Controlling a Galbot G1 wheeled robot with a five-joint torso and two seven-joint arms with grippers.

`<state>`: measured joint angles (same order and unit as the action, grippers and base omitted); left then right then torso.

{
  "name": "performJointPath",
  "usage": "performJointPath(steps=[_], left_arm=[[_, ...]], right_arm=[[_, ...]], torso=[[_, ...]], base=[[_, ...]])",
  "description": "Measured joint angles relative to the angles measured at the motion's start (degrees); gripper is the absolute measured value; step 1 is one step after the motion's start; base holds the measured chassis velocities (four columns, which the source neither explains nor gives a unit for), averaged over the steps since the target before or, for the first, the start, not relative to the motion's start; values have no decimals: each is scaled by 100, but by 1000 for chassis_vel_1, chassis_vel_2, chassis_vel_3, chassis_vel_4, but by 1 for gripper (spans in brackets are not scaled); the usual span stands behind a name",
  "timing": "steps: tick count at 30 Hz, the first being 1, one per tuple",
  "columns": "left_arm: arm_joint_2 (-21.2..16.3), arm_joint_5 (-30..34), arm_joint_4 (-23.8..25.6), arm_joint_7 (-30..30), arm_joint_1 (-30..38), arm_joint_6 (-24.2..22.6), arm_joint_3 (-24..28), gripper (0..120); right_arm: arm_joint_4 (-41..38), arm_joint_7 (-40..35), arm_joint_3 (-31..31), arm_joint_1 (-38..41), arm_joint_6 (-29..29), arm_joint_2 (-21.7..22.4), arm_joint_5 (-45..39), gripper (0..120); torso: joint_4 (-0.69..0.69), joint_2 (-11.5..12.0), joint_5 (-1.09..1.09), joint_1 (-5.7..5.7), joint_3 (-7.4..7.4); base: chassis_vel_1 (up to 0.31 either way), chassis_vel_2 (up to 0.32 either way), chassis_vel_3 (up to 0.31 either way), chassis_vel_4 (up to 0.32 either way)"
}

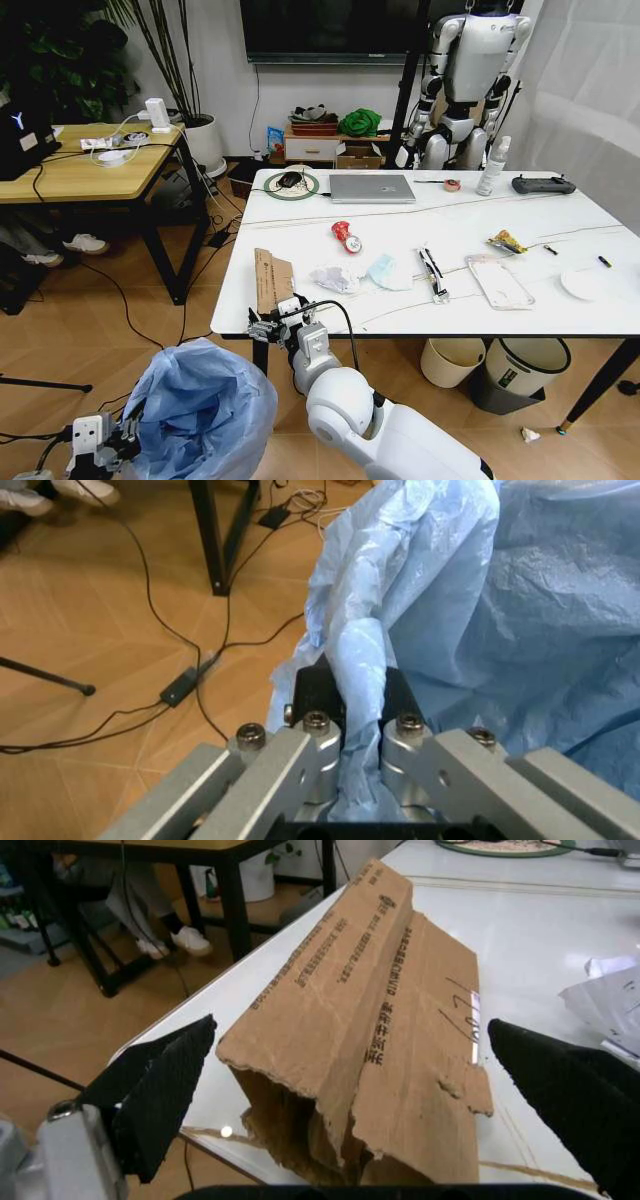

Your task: Pick up the trash bin and place the trash from the table into it.

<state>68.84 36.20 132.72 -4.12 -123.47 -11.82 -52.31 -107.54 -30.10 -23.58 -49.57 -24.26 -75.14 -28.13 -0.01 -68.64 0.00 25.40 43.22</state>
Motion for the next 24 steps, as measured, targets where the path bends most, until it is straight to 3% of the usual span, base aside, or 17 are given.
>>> performJointPath(steps=[5, 18, 20, 24], left_arm=[[2, -9, -5, -4, 14, 0, 20, 0], [17, -89, -115, -9, 152, 12, 168, 0], [12, -91, -118, -9, 164, 12, 178, 0], [-13, -91, -144, -9, 200, 14, 216, 0]], right_arm=[[34, 119, 25, -74, 109, 2, 48, 85], [-28, 235, 180, -247, 243, 116, 41, 34], [-30, 248, 197, -261, 255, 123, 41, 30], [-27, 367, 277, -320, 437, 166, 55, 12]], torso=[[0, 0, 0, 0, 0], [0, 0, 0, 0, 0], [-1, 0, 0, 0, 0], [0, 0, 0, 0, 0]], base=[[0, 0, 0, 0], [0, 0, 0, 0], [0, 0, 0, 0], [0, 0, 0, 0]])
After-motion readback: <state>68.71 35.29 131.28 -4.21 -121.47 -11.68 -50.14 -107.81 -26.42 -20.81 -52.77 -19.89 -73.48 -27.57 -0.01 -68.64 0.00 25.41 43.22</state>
